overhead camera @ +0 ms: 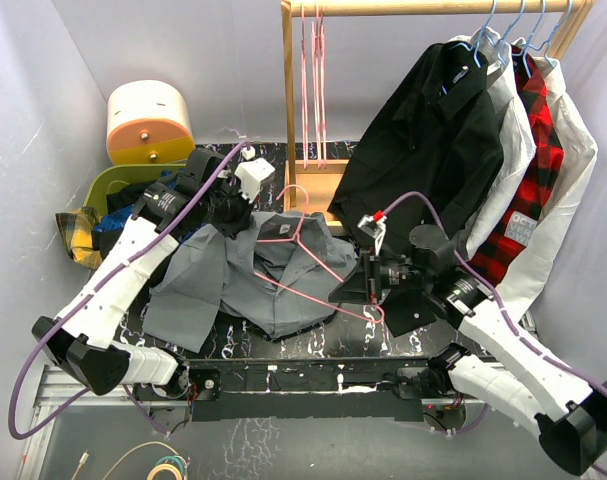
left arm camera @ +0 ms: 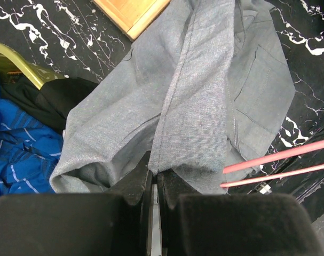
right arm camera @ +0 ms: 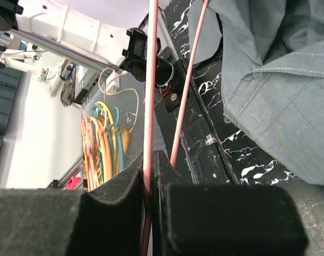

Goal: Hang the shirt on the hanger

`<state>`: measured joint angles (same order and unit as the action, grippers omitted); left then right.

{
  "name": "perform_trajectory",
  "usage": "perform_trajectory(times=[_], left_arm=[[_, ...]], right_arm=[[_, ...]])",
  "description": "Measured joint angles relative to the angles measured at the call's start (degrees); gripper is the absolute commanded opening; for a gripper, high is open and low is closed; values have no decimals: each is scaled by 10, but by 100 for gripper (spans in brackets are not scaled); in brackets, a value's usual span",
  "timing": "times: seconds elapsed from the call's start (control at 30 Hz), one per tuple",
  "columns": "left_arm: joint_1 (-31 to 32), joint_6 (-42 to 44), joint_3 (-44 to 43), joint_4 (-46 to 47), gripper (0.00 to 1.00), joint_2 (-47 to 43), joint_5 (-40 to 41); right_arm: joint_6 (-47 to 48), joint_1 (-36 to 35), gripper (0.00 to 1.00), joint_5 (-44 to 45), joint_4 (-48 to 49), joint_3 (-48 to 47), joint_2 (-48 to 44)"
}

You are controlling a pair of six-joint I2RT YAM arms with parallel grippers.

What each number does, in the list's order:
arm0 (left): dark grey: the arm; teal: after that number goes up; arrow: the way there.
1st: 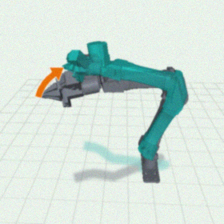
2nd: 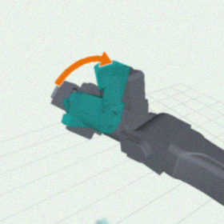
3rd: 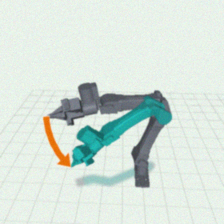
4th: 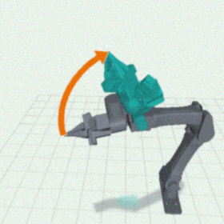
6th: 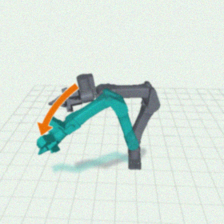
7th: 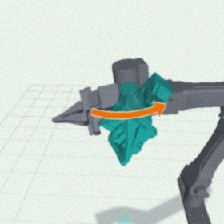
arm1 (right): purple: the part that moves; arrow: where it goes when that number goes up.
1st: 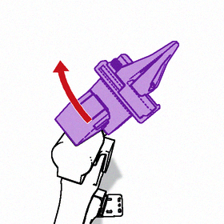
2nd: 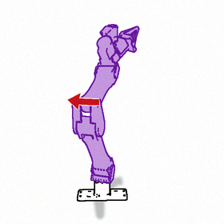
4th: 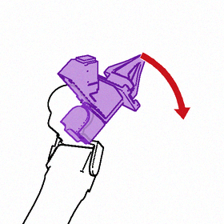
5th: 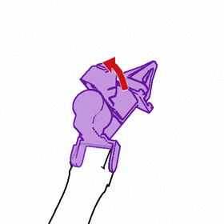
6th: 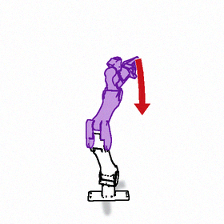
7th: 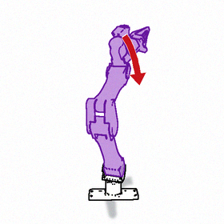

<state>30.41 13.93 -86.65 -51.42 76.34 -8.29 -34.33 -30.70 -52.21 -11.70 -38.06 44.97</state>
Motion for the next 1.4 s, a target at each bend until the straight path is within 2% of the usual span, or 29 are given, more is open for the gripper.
perform_trajectory(times=[0.13, 0.43, 0.73, 0.97, 1.17, 1.4], left_arm=[[0, 2, -11, -5, 0, 0, -1], [-3, 23, -22, -33, 0, -48, 7], [-3, 39, -59, -72, 0, -73, 17], [-3, 34, -88, -79, 0, -66, 6], [-3, 32, -88, -90, 0, -66, 4], [-3, 45, -108, -105, 0, -65, 16]], right_arm=[[6, -34, 8, 38, 44, 1, 35], [-1, -37, 8, 103, 176, 15, 66], [-34, -47, 8, 72, 274, -2, 129], [-35, -95, 8, 87, 335, -23, 202], [-35, -105, 8, 96, 378, -40, 265], [-55, -113, 8, 54, 425, -68, 356]])
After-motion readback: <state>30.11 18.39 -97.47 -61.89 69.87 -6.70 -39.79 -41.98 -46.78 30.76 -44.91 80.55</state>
